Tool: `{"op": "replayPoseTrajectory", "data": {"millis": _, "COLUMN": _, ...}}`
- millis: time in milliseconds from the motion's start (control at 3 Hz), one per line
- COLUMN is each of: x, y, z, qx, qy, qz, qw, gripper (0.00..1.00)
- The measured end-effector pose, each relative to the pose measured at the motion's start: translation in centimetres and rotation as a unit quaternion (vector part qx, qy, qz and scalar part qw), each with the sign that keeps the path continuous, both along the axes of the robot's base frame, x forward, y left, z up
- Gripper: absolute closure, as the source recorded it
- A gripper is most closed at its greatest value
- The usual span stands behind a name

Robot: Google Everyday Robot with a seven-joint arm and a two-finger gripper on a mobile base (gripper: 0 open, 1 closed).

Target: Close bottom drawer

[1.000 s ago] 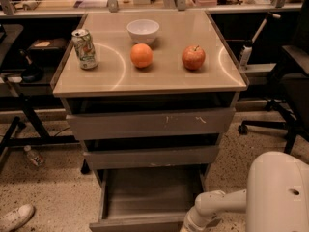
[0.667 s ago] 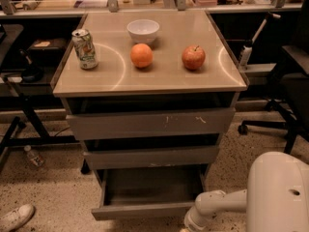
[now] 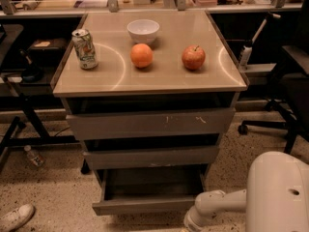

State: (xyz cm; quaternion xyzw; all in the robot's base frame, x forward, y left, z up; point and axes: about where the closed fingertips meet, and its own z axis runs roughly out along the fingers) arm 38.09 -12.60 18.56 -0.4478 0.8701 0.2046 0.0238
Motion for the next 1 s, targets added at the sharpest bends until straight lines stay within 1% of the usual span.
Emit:
{"op": "replayPoseTrajectory", "data": {"millis": 667, "x": 0.02, "y": 0.01, "z": -0.01, "qx": 0.0, "qy": 0.0, "qz": 0.0, "qw": 1.0, "gripper": 0.66}}
{"op": "replayPoseTrajectory", "data": {"millis": 1000, "x": 0.79, "y": 0.37, "z": -0.18, "qx": -0.002, "qy": -0.008, "qz": 0.012, "qw": 0.9999, "gripper": 0.89}}
